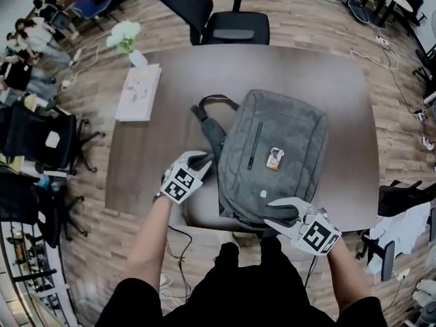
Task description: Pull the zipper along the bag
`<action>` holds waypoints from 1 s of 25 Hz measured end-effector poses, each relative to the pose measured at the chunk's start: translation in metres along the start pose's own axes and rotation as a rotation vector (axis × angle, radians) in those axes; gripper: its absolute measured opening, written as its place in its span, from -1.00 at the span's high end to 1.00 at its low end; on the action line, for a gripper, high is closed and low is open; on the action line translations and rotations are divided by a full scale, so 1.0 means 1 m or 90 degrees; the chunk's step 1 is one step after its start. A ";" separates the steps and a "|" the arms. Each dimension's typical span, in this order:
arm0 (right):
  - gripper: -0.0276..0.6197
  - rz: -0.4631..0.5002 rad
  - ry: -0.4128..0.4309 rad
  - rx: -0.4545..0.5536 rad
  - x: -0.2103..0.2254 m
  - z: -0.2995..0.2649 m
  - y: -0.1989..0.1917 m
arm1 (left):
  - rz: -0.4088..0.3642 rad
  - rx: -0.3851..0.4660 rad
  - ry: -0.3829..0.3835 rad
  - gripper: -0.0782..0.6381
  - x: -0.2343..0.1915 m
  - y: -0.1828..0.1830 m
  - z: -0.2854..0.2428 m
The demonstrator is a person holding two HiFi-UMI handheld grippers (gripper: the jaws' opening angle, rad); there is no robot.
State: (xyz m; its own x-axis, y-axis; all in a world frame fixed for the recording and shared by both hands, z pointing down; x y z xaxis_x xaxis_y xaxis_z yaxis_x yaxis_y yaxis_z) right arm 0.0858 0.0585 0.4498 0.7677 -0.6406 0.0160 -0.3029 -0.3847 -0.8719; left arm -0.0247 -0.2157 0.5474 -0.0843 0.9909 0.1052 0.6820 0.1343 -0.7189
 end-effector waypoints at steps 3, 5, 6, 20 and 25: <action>0.65 -0.036 -0.072 0.073 0.016 0.011 0.022 | 0.091 0.072 0.036 0.55 0.019 -0.002 0.033; 0.78 -0.043 -0.132 0.115 0.025 0.013 0.030 | 0.143 0.118 0.065 0.58 0.033 0.002 0.056; 0.84 -0.056 -0.163 0.138 0.030 0.014 0.033 | 0.170 0.144 0.079 0.61 0.040 0.006 0.068; 0.91 -0.152 -0.248 0.320 0.048 0.021 0.092 | 0.250 0.380 0.195 0.73 0.135 0.095 0.156; 0.91 -0.094 -0.246 0.319 0.042 0.019 0.102 | 0.242 0.401 0.229 0.73 0.123 0.100 0.170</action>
State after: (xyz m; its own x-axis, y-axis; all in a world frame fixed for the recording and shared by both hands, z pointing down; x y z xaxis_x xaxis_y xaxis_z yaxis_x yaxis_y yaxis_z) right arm 0.0975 0.0048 0.3523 0.9573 -0.2833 0.0574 0.0497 -0.0343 -0.9982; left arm -0.0902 -0.0784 0.3714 0.3824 0.9199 -0.0865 0.0720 -0.1230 -0.9898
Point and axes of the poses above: the fingertips, and each gripper's own axes: z backward along the fingers, x to its right, y out of its top, the point moved 6 cm from there along z, backward along the fingers, and after that the axes turned 3 degrees about -y, right-handed, at the moved point
